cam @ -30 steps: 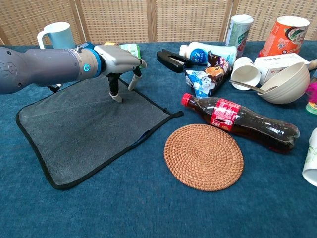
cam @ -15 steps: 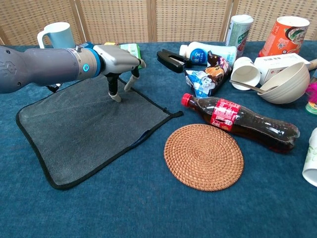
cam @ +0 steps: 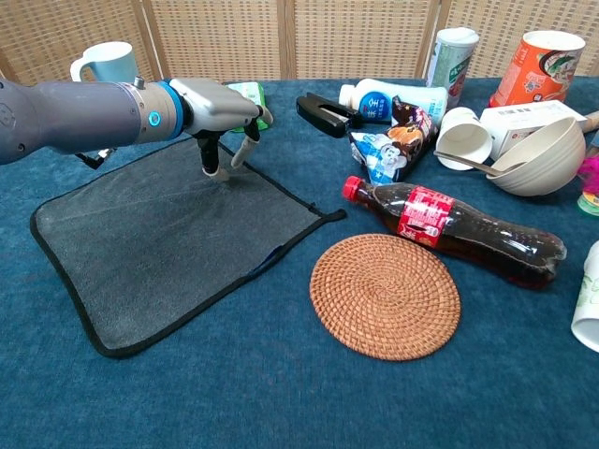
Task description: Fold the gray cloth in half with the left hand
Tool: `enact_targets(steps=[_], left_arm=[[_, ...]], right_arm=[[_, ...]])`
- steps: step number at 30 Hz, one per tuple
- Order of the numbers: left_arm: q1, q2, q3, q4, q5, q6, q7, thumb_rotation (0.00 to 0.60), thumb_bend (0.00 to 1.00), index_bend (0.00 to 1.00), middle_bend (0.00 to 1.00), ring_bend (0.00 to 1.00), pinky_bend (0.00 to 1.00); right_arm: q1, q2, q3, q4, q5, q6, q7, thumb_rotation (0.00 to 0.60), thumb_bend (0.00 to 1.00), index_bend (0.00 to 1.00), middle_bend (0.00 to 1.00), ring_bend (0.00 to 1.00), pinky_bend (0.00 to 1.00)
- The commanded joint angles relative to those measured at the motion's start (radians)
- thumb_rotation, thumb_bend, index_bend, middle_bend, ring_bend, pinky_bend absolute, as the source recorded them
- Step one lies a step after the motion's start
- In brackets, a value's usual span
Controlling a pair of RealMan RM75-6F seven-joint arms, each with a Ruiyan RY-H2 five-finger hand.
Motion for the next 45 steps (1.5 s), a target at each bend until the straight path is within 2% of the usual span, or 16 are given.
enact_targets(steps=[1,11,23,37,45], left_arm=[[0.001,0.003,0.001,0.000,0.005,0.003,-0.005,0.600,0.36,0.54,0.00,0.00,0.06],[-0.020,0.006,-0.005,0.016,0.016,-0.037,-0.030,0.600,0.34,0.42,0.00,0.00,0.06],[-0.074,0.018,0.015,0.018,-0.044,-0.099,-0.011,0.600,0.34,0.42,0.00,0.00,0.05],[-0.093,0.004,0.050,0.035,-0.064,-0.093,-0.006,0.600,0.34,0.43,0.00,0.00,0.05],[-0.097,0.012,0.065,0.020,-0.078,-0.087,-0.004,0.600,0.34,0.48,0.00,0.00,0.05]], right_arm=[[0.000,0.000,0.000,-0.001,-0.001,0.001,-0.002,0.600,0.00,0.03,0.00,0.00,0.00],[0.000,-0.001,-0.001,-0.003,-0.002,0.001,-0.011,0.600,0.00,0.03,0.00,0.00,0.00],[0.000,-0.002,0.001,-0.005,0.004,0.001,-0.016,0.600,0.00,0.03,0.00,0.00,0.00],[-0.001,0.001,0.001,-0.006,0.002,0.005,-0.007,0.600,0.00,0.03,0.00,0.00,0.00],[-0.003,0.003,0.000,-0.007,-0.003,0.009,-0.005,0.600,0.00,0.03,0.00,0.00,0.00]])
